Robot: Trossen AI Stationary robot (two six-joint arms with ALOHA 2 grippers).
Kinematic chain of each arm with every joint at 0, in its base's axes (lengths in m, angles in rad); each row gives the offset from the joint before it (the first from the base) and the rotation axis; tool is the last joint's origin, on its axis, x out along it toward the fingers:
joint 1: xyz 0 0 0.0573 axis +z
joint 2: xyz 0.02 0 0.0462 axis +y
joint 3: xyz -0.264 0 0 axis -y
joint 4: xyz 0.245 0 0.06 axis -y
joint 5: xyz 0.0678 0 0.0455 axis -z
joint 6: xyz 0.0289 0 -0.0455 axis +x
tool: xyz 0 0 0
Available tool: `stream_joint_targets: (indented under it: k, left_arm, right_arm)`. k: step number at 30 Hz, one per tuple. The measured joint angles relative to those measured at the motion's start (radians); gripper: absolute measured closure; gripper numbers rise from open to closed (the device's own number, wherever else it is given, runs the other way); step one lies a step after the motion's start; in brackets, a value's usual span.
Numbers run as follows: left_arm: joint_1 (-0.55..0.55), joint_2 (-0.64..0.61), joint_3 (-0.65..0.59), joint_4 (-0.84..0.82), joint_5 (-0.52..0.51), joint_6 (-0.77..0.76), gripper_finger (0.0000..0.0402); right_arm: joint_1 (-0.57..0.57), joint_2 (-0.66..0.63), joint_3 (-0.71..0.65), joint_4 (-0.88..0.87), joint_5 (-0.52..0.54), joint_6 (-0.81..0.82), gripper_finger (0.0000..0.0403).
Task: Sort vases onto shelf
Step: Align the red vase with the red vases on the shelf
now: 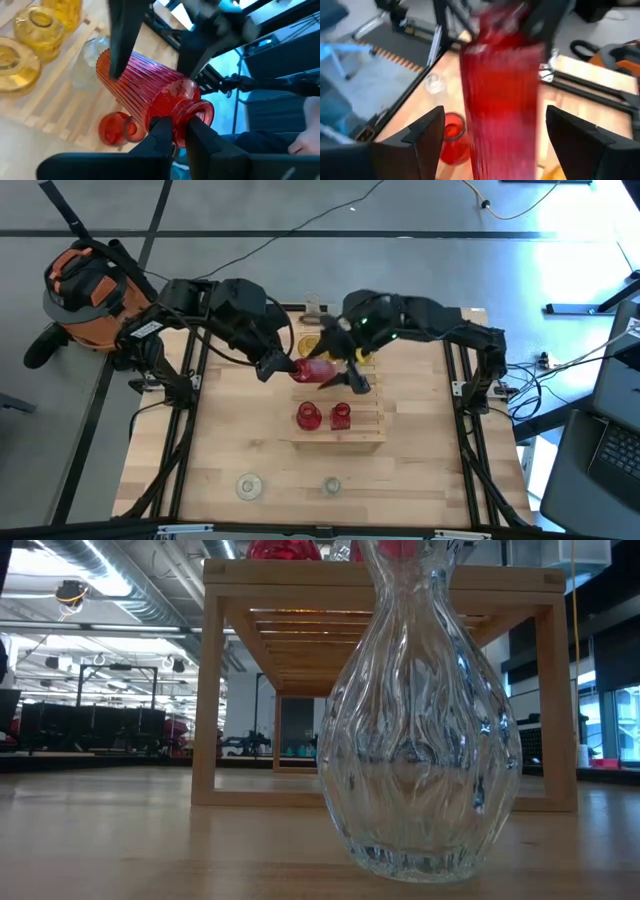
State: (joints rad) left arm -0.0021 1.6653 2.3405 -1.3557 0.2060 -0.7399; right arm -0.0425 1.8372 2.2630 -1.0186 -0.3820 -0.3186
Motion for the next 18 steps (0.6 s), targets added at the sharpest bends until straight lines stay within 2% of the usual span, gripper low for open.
stream_joint_targets:
  k: [7, 10, 13, 18]
  left_arm:
    - [0.0, 0.001, 0.0, 0.023, 0.021, -0.006, 0.038]
    - [0.0, 0.001, 0.0, 0.056, 0.023, -0.006, 0.038]
    - [0.0, 0.001, 0.0, 0.072, 0.036, -0.009, 0.0383]
    - [0.002, 0.001, 0.0, 0.098, 0.037, -0.013, 0.0385]
  right_arm:
    - [0.01, 0.024, -0.001, 0.045, -0.035, -0.045, 0.0114]
    - [0.009, 0.03, -0.001, 0.057, -0.058, -0.065, 0.0151]
    - [0.009, 0.031, -0.001, 0.07, -0.095, -0.083, 0.0213]
    - [0.008, 0.031, -0.002, 0.077, -0.108, -0.127, 0.0223]
